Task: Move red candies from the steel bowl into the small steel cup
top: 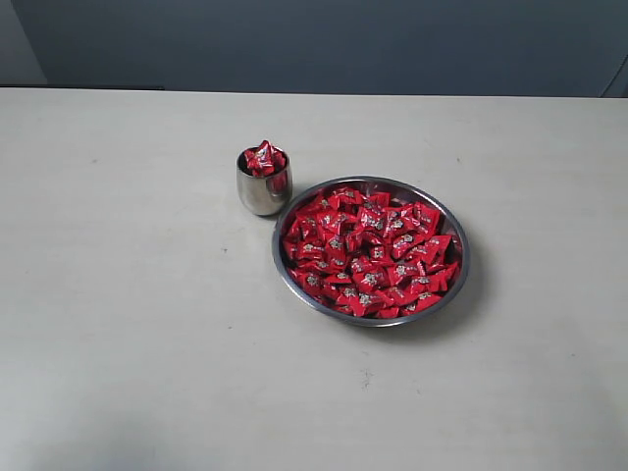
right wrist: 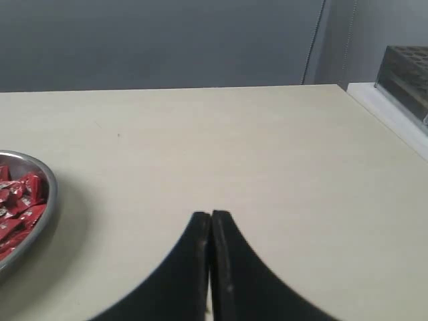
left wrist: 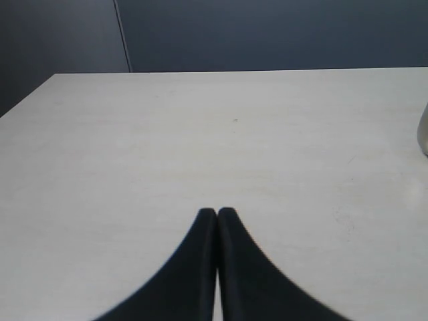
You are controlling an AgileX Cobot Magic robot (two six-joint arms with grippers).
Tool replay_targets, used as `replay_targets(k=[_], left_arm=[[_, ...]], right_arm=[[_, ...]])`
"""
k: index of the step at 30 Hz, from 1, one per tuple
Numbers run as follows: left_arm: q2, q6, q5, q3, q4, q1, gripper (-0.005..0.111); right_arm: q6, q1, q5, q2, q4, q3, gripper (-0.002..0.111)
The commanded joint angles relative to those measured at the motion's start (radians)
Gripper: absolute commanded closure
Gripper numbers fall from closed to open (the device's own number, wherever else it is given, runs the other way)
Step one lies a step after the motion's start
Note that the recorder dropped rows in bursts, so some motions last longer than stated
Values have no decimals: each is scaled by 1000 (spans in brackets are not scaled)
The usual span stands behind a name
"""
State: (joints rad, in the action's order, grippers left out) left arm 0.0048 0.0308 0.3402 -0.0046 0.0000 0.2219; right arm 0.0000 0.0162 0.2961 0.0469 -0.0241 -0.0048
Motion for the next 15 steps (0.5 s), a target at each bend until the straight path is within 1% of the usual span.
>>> replay_targets(k=[1,8,15], left_arm=[[-5,-1,-10,5,-6,-5,106],[-5,-1,-10,5,-6,-5,106],[-5,-1,-10,5,-6,-5,106]], right_arm=[[5,-4,5,-4,0,5,108],[0,-4,16,-34,0,5,108],[0,-4,64,-47,0,5,108]])
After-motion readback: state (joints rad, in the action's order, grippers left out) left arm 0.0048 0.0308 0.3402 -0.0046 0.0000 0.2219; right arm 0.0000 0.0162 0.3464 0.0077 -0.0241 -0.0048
